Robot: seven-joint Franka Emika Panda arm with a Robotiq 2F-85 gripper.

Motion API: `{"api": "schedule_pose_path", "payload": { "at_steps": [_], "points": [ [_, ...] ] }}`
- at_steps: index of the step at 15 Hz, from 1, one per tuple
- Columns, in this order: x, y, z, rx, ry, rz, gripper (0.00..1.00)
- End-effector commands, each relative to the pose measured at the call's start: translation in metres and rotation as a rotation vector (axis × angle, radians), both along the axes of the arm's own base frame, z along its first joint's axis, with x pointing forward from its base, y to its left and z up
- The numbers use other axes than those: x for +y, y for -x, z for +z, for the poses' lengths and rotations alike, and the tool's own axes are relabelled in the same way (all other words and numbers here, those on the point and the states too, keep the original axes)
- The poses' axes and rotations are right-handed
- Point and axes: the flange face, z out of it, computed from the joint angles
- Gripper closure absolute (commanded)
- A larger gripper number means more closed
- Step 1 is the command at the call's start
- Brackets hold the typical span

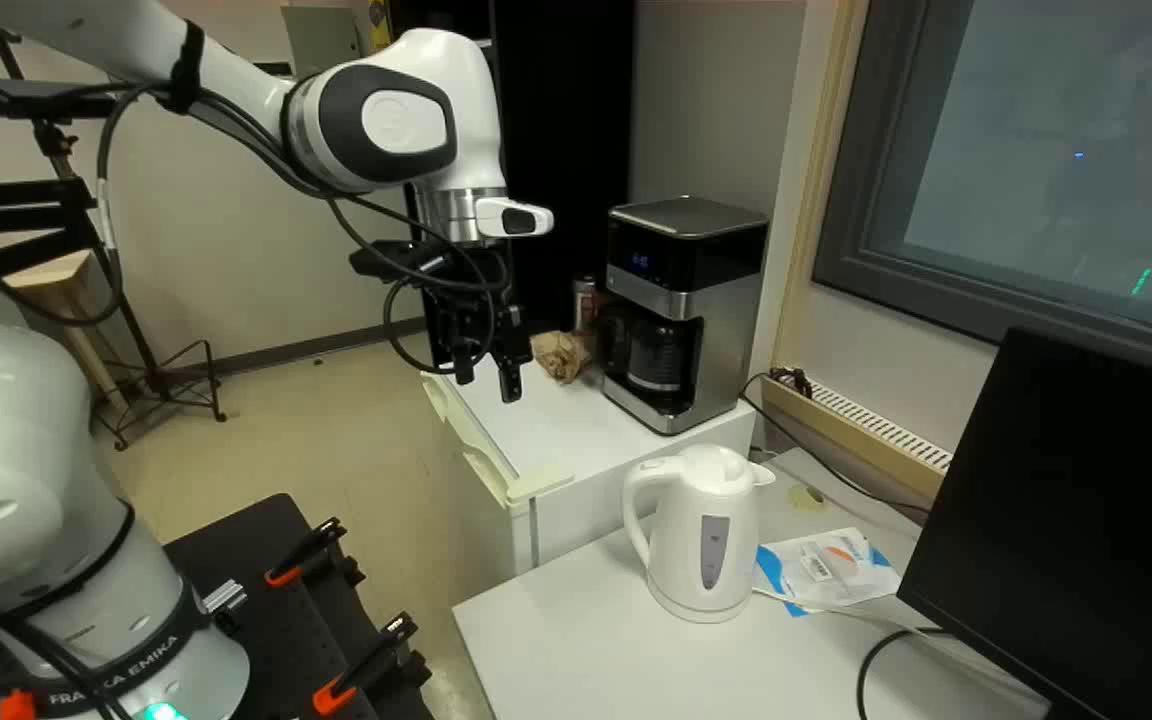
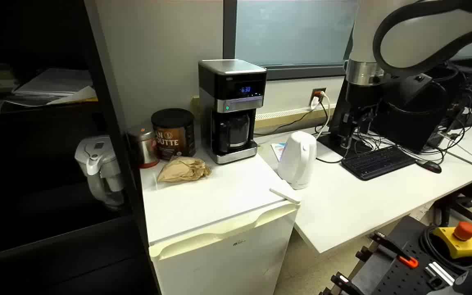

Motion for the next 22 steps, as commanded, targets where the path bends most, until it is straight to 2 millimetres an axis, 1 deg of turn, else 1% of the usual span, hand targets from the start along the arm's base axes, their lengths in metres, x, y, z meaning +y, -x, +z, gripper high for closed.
{"api": "schedule_pose_path", "payload": {
  "at_steps": [1, 6, 8, 10, 13, 18, 19, 20, 22],
  "points": [
    [0.0, 0.0, 0.0, 0.001, 0.0, 0.0, 0.0],
    [0.0, 0.0, 0.0, 0.001, 0.0, 0.0, 0.0],
    [0.003, -0.007, -0.006, 0.016, -0.01, 0.017, 0.0],
    [0.005, -0.017, -0.015, 0.023, -0.021, 0.019, 0.0],
    [0.006, -0.035, -0.035, 0.028, -0.033, 0.027, 0.0],
    [-0.011, -0.066, -0.067, 0.048, -0.033, 0.004, 0.0],
    [-0.016, -0.073, -0.072, 0.042, -0.032, 0.001, 0.25],
    [-0.02, -0.078, -0.076, 0.035, -0.031, -0.003, 0.26],
    [-0.028, -0.09, -0.083, 0.015, -0.03, -0.008, 0.4]
  ]
}}
